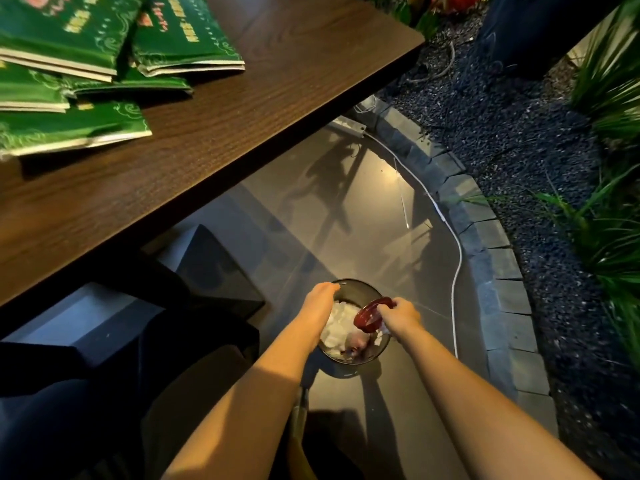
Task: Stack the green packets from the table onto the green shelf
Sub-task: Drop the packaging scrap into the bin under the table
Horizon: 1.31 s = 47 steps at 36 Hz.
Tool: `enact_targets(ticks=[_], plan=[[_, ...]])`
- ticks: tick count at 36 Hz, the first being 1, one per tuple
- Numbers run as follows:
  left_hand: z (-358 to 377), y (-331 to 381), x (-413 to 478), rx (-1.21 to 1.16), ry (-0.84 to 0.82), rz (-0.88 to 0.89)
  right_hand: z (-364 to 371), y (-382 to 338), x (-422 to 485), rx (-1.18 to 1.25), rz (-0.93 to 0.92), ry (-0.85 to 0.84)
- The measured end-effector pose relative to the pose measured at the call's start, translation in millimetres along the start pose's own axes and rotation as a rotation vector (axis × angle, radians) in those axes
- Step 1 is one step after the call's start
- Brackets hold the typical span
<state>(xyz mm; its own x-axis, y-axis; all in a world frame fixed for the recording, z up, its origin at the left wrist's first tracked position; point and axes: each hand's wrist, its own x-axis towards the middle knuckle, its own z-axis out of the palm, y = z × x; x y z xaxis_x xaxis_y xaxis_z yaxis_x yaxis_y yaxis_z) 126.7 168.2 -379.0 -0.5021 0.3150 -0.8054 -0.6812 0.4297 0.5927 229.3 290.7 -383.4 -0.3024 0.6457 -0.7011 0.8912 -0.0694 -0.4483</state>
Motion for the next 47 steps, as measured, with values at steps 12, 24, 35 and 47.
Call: enact_targets(ticks=[12,24,35,47], plan=[[-29,25,-60,0.170,0.024,0.032,18,-14,-6,0.068,-0.061,-0.153],[-61,58,-111,0.205,-0.108,0.101,0,-56,-45,0.147,-0.285,-0.315],[-115,96,-204,0.592,-0.126,0.458,-47,-142,-171,-0.198,-0.890,-0.433],[-188,104,-369,0.970,-0.024,0.778,-63,-196,-330,-0.473,-1.365,-0.497]])
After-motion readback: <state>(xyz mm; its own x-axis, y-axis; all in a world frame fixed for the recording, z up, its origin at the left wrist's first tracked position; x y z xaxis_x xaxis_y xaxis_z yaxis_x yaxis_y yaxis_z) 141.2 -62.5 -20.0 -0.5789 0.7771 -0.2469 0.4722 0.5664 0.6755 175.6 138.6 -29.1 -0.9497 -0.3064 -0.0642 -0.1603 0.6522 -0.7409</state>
